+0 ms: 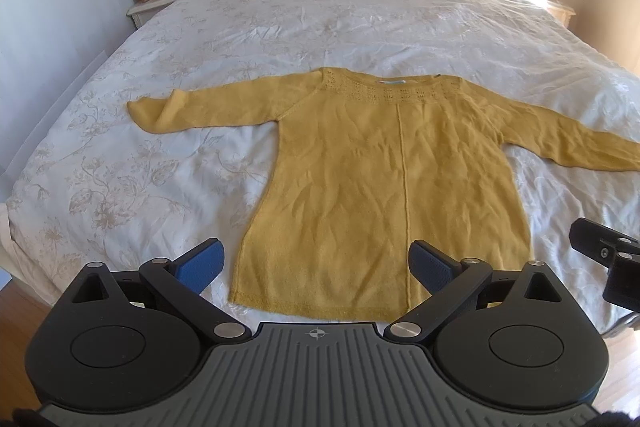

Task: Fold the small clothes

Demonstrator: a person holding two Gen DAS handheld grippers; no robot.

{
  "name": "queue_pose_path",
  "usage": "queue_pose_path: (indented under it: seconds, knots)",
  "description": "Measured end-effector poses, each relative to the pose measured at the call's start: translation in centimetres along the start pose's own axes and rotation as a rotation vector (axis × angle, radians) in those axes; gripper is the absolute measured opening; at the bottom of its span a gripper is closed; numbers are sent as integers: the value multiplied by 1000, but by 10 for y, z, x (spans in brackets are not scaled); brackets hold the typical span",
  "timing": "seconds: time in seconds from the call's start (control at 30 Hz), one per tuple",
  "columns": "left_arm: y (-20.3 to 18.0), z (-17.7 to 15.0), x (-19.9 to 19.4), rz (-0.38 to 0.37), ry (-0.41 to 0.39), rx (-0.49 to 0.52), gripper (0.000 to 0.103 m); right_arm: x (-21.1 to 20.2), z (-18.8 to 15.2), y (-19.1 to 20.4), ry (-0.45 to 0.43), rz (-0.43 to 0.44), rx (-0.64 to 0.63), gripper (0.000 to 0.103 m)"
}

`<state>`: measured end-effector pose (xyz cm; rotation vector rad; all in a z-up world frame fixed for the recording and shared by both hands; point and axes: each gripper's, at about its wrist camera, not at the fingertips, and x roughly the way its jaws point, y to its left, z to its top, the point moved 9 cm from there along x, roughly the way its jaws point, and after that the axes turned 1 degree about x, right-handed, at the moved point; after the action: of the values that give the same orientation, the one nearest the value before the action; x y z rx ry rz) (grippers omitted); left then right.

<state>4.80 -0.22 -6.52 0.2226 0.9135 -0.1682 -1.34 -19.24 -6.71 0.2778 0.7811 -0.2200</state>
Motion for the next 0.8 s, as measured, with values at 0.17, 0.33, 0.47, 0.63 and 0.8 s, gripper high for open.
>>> queue_pose_path:
  seconds: [0.17,0.33,0.47,0.63,0.8]
  knots:
    - [-2,-4,2,-5,21,-6,101,0,0,-1,5,2,3,102]
    - [-2,-4,1,-6,23,-11,101,1,0,0,5,4,3,102]
    - [-1,-4,2,-6,27,-7,101,1,0,0,9,9,8,102]
    - [-7,-6,4,-12,47,-7,101,3,0,1,13,23,11,102]
    - [-6,-3,4,-6,52,-13,101,6,0,3,19,38,9,102]
